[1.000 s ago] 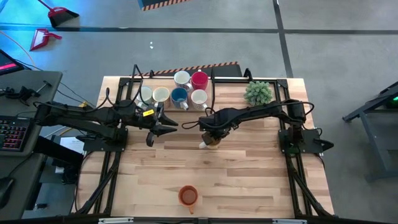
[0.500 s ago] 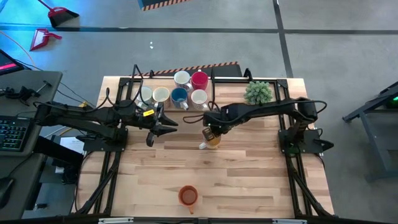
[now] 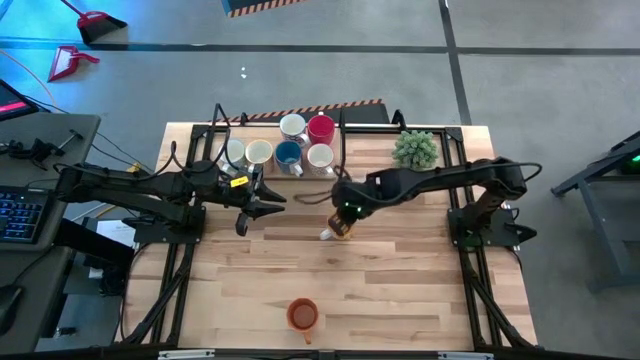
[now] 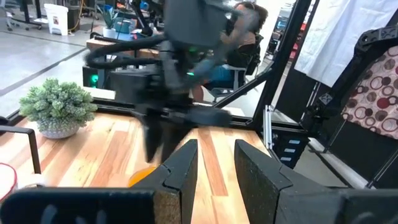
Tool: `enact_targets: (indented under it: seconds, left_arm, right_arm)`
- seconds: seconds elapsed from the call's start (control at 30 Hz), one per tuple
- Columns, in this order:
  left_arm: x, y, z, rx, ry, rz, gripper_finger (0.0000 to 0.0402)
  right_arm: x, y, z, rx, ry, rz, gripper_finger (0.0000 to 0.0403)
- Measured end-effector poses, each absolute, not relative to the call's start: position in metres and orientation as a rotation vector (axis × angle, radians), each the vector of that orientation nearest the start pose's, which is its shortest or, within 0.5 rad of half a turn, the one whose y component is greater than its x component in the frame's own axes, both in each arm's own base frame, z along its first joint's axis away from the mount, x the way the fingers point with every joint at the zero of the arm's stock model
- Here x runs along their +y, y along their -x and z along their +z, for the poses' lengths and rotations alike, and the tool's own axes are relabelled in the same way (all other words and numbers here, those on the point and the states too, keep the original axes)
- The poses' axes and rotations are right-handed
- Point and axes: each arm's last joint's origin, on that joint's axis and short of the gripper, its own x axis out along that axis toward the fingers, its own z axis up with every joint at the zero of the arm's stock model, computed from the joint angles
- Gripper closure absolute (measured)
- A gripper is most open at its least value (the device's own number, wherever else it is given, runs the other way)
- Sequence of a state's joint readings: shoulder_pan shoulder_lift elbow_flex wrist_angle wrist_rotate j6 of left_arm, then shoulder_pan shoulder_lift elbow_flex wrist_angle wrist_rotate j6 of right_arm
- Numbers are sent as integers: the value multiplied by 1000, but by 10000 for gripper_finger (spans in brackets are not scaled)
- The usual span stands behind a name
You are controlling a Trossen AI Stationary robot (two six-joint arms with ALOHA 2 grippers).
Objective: Place coffee mugs
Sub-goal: Put the yellow mug on the shelf
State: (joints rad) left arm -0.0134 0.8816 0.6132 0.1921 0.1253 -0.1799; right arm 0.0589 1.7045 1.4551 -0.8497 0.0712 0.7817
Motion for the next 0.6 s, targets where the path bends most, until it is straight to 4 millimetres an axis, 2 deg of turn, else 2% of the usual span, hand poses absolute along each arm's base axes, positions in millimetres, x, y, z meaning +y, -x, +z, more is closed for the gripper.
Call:
enact_targets:
  seconds: [0.37,0.6]
  left_arm:
    - [-6,-200,289,126,186,-128,308]
    - [-6,-200,289,124,186,-128,308]
  right_arm:
    - [46,-349,270,1122,-265,-136,317]
    - [48,-355,266,1087,-212,-127,317]
